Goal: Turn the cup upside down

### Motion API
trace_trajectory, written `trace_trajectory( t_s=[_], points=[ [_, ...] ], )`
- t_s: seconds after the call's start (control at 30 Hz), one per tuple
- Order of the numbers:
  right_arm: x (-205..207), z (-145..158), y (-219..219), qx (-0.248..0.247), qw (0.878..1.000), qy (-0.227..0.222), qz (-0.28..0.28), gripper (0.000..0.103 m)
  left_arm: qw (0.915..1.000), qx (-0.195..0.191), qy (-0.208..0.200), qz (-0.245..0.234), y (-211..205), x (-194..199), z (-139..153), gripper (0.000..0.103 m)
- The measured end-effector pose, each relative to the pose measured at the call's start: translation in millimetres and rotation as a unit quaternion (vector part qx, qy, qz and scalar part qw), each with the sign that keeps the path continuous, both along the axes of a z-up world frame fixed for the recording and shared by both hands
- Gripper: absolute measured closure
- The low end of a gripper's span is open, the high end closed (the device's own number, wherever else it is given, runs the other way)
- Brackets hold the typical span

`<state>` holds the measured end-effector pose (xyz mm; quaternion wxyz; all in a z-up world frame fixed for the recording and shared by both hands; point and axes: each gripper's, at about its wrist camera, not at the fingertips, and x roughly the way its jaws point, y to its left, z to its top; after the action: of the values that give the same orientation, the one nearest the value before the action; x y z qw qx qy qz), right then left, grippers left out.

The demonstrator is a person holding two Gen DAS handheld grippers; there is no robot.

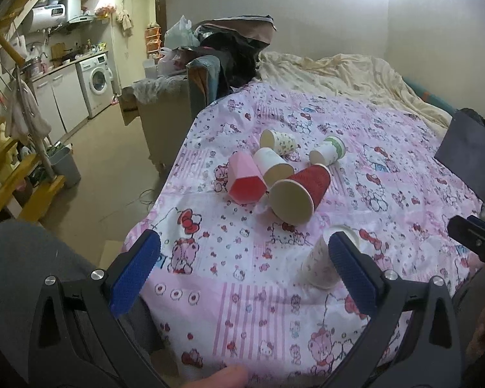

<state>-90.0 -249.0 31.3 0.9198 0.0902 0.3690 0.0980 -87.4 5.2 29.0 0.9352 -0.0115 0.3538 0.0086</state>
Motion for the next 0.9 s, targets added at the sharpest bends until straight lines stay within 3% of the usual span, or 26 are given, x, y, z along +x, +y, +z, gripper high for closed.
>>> trace_trajectory(
  t_s=[0.27, 0.53, 0.9],
  points=[
    [-21, -27, 14, -0.031, 0.999, -0.022, 0.0, 0.0, 1.0, -0.001, -0.005, 0.008, 0, -8, -6, 0.0],
    [-16, -39, 21, -0.032, 0.999, -0.025, 0.002, 0.0, 0.9998, 0.021, 0.002, 0.0, -12, -6, -18, 0.0],
    [-11, -43, 23, -0.041, 0.999, -0.022, -0.003, 0.0, 0.9997, 0.023, 0.002, -0.008, -17, -6, -18, 0.0]
  ],
)
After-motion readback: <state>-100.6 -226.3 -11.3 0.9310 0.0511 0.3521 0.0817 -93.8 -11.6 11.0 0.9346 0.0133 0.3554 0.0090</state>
